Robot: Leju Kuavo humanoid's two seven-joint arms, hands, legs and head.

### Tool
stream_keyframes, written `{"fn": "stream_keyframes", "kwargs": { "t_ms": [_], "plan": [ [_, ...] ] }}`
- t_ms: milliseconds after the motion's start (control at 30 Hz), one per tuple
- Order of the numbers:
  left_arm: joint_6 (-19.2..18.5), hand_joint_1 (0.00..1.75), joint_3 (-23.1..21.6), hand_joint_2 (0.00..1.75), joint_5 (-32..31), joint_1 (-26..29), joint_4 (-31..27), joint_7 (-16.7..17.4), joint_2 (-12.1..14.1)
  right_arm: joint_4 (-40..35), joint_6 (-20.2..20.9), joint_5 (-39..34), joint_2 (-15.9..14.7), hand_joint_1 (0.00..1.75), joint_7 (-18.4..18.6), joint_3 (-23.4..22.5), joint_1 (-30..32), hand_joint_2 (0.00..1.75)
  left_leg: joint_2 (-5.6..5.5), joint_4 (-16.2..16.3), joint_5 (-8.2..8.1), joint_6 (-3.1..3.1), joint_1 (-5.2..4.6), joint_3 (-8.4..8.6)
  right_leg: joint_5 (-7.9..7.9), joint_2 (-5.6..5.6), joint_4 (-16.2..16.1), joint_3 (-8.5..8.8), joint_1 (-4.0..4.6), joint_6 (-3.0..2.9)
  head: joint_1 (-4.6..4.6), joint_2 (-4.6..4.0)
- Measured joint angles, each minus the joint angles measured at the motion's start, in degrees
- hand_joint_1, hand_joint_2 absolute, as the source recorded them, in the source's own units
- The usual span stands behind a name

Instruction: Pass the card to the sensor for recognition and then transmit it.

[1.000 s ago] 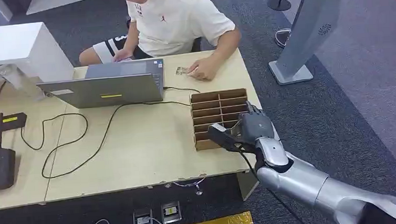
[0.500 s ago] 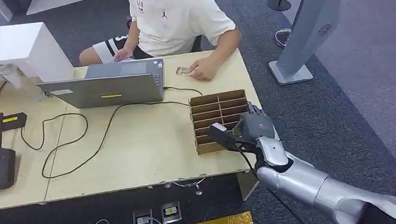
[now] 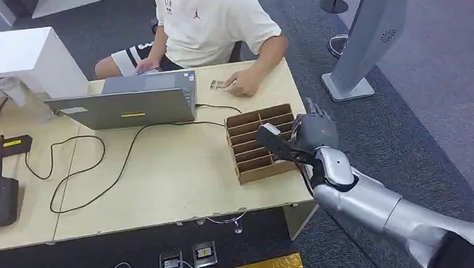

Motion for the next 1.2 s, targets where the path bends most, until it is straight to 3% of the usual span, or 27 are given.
{"fn": "stream_keyframes", "kwargs": {
  "t_ms": [200,467,867,1033,1067,1100,1200],
  "plan": [
    [0.00,0.00,-1.25,0.00,0.00,-0.52,0.00,0.00,0.41,-3.10,1.64,2.45,-1.88,1.75,0.07,-2.38,-2.33,1.75,0.03,0.00,0.02,-0.02,0.00,0.00,0.00,0.05,0.01,0.00,0.00,0.00,0.02,0.00],
    [0.00,0.00,-2.38,0.00,0.00,-0.72,0.00,0.17,0.72,-5.20,5.71,3.59,-2.01,1.75,0.07,-3.04,-4.94,1.75,0.01,-0.01,0.02,-0.02,0.00,-0.03,0.00,0.02,0.02,0.01,0.00,0.00,0.02,0.00],
    [0.00,0.00,-4.04,0.00,0.04,-1.92,0.00,0.39,1.09,-4.79,6.67,6.75,2.49,1.75,0.07,0.37,-13.54,1.75,0.01,-0.01,0.04,-0.02,0.00,-0.03,0.01,0.04,0.05,0.00,0.00,-0.01,0.02,0.00],
    [0.00,0.00,-3.89,0.00,0.02,-0.93,0.00,0.39,-0.02,-3.71,7.45,8.42,4.20,1.75,0.04,1.79,-15.64,1.75,0.01,-0.01,0.03,-0.01,0.00,-0.04,0.01,0.03,0.03,0.00,-0.01,-0.01,0.02,0.00],
    [0.00,0.00,-3.87,0.00,0.02,-0.71,0.00,0.39,-0.22,-3.47,7.56,8.52,4.44,1.41,0.04,2.04,-15.85,1.75,0.01,-0.01,0.03,-0.01,0.00,-0.04,0.01,0.03,0.02,0.00,-0.01,-0.01,0.04,0.00],
    [-0.02,0.00,-3.85,0.00,0.00,-0.53,0.00,0.39,-0.46,-3.17,7.87,8.74,4.68,0.14,0.06,2.25,-15.96,1.75,0.00,-0.01,0.03,-0.01,0.00,-0.04,0.01,0.02,0.02,0.00,-0.01,-0.01,0.04,0.00],
    [-0.02,0.00,-3.80,0.00,-0.02,-0.32,0.00,0.46,-0.74,-2.18,8.28,8.52,5.58,0.14,0.04,3.28,-16.02,1.75,-0.01,-0.01,0.03,-0.01,0.00,-0.04,0.01,0.00,0.01,0.01,-0.01,-0.01,0.04,0.00]
  ]
}}
